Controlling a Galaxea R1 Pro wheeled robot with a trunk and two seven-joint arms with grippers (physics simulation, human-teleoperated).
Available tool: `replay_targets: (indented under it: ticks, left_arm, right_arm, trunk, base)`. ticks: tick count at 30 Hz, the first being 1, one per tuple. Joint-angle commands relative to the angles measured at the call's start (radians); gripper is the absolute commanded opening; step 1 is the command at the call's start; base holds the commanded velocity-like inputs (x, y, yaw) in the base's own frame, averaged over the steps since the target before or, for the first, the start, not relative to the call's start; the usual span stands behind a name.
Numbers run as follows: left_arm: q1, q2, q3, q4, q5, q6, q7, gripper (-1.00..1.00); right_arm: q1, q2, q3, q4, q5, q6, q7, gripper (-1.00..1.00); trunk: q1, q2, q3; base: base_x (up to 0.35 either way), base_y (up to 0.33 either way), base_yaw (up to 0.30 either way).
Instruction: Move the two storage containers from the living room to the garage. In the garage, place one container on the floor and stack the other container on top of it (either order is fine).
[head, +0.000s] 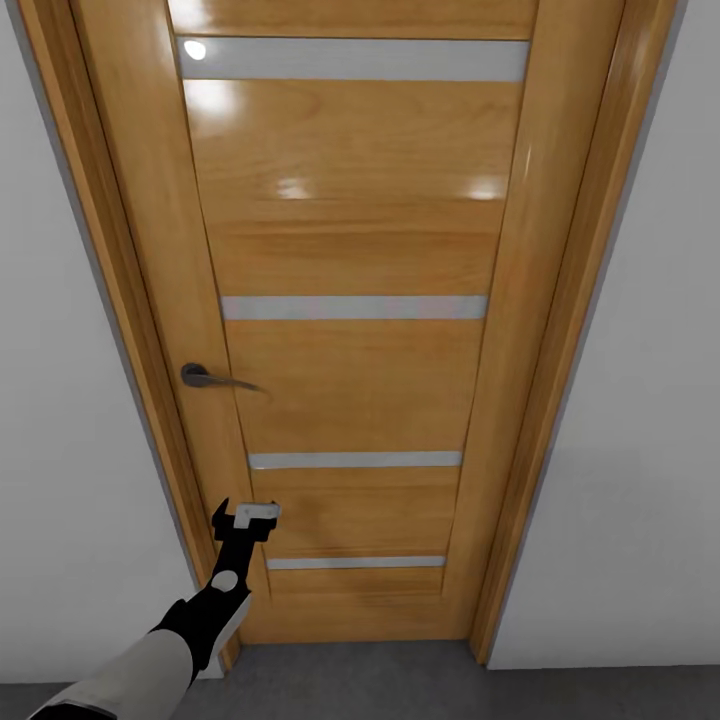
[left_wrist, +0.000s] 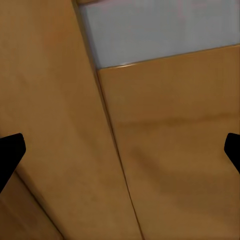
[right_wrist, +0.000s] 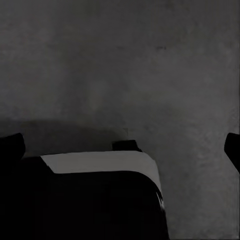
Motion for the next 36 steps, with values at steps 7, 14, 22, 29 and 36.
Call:
replay_targets:
  ticks: [7, 14, 22, 29, 36]
  left_arm:
    - [0.000, 0.000, -0.011, 0.002, -0.007, 0.000, 0.009, 1.00]
    - [0.000, 0.000, -0.024, 0.026, -0.006, 0.000, 0.008, 1.00]
    - [-0.001, 0.000, -0.027, 0.039, -0.006, 0.000, -0.015, 1.00]
    - [-0.001, 0.000, -0.027, 0.040, -0.006, -0.001, -0.028, 1.00]
    - [-0.001, 0.001, -0.021, 0.040, -0.001, 0.000, -0.028, 1.00]
  right_arm:
    - [0.102, 0.000, -0.011, 0.004, -0.027, -0.011, -0.008, 1.00]
    - [0.127, -0.003, -0.023, 0.004, -0.045, -0.013, -0.011, 1.00]
    - [0.130, -0.005, -0.025, 0.004, -0.048, -0.013, -0.012, 1.00]
    - [0.131, -0.002, -0.024, 0.004, -0.048, -0.013, -0.013, 1.00]
    - [0.131, -0.001, -0.024, 0.004, -0.048, -0.013, -0.013, 1.00]
  trunk:
    - [0.000, -0.001, -0.001]
    - [0.000, -0.001, 0.000]
    - [0.000, -0.001, 0.004]
    - [0.000, -0.001, 0.007]
    - [0.000, -0.001, 0.011]
  base:
    - [0.003, 0.004, -0.001]
    - [0.115, 0.186, -0.126]
    - [0.177, 0.282, -0.270]
    - [0.068, 0.088, -0.285]
    - [0.094, 0.050, -0.233]
